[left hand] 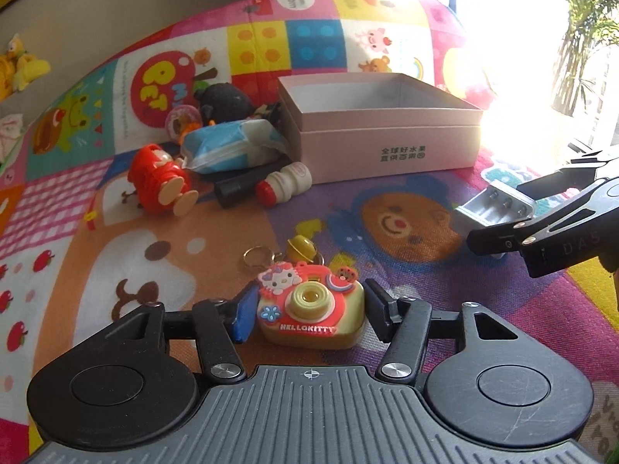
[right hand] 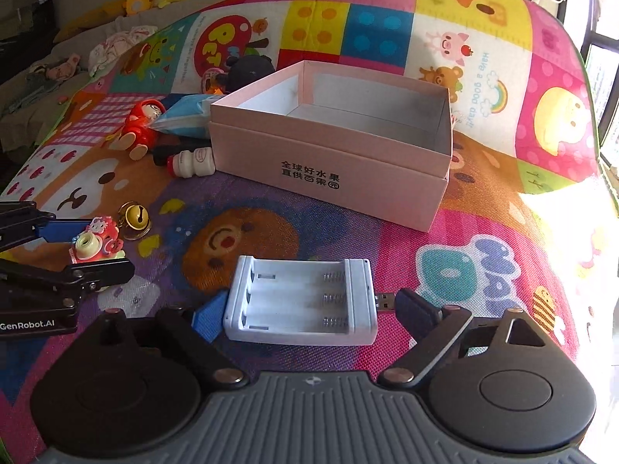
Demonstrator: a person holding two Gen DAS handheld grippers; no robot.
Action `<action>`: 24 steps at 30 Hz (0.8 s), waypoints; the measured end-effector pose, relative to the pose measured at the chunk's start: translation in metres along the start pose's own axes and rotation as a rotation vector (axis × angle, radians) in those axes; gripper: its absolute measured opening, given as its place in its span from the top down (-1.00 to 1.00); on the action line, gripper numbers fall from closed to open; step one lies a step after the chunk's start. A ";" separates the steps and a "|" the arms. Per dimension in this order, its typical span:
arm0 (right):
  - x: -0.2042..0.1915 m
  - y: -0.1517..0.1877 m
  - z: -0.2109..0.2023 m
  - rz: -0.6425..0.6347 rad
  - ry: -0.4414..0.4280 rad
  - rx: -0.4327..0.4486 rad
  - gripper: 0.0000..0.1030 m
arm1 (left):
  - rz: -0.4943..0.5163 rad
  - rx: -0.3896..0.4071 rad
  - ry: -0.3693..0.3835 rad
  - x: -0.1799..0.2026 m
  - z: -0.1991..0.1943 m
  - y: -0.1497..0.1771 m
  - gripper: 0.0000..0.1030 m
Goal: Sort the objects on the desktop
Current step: 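Lower the Hello Kitty toy into the box with the left gripper while the right gripper lifts the charger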
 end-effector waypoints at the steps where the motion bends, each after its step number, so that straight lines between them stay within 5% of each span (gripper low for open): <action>1: 0.003 -0.001 -0.009 -0.003 0.000 0.013 -0.77 | 0.012 0.001 -0.003 0.002 -0.002 -0.001 -0.20; 6: 0.026 -0.027 -0.061 0.035 0.034 0.181 -0.77 | 0.023 0.073 0.038 0.005 -0.023 -0.036 -0.20; 11: 0.062 -0.069 -0.109 0.131 0.090 0.393 -0.77 | 0.138 0.278 0.035 0.019 -0.042 -0.122 -0.20; 14: 0.071 -0.074 -0.114 0.147 0.112 0.442 -0.77 | 0.174 0.331 0.050 0.032 -0.023 -0.170 -0.20; 18: 0.087 -0.066 -0.104 0.196 0.120 0.422 -0.77 | 0.114 0.274 0.118 0.041 0.030 -0.200 -0.20; 24: 0.104 -0.048 -0.076 0.230 0.178 0.350 -0.77 | 0.069 0.119 0.189 0.054 0.108 -0.184 -0.20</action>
Point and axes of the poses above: each gripper's, at about its wrist camera, not at the fingertips, and z roughly the way its jaws point, x to its right, y to its underside, the point moved 4 cm from there along z, roughly the way its jaws point, and after that the axes turned 12 degrees about y, right-handed, at the moved point
